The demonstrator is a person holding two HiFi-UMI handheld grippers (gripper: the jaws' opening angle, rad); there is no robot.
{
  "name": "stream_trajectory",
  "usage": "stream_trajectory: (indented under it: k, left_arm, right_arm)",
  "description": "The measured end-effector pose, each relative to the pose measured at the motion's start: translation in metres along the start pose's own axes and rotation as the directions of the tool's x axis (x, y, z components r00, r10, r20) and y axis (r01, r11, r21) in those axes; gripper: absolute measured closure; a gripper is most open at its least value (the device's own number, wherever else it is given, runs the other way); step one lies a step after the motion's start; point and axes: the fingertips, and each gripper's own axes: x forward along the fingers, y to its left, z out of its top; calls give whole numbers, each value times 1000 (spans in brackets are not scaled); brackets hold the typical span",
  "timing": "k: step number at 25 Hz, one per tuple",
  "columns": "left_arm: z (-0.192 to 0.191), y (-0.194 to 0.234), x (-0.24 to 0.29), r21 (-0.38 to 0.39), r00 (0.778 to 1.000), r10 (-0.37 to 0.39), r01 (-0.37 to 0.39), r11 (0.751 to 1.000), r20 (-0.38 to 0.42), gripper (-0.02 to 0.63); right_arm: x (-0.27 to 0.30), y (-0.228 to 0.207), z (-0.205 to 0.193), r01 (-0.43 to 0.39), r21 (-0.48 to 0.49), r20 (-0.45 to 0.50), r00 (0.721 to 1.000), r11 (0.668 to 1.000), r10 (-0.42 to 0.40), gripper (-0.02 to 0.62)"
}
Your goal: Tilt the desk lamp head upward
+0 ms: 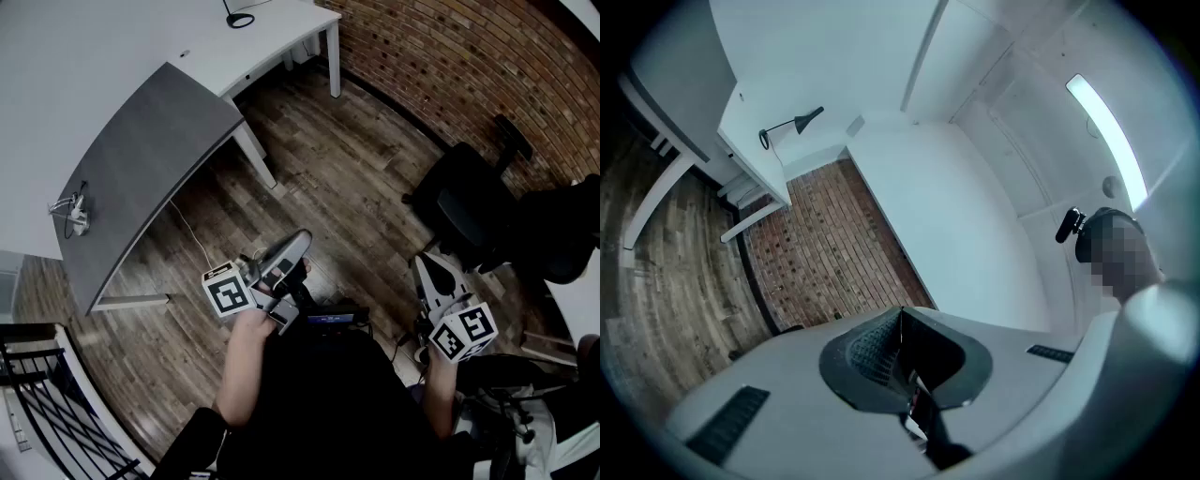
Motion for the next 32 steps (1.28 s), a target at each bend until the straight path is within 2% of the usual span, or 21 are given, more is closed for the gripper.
stream_trajectory:
  k: [18,26,32]
  left_arm:
    - [-19,-3,26,22,999,-16,17,1000,-39,594]
    - [-10,25,20,-31,999,-17,16,999,-35,594]
    - [24,66,36,-99,999,-54,54,994,-5,594]
  right_arm:
    - [-18,-25,-9,0,16,19,1000,1000,0,580]
    - [9,-15,-26,9,9,-61,998,1000,-9,580]
    - [48,-29,-18,66,-4,-111,992,998,-66,580]
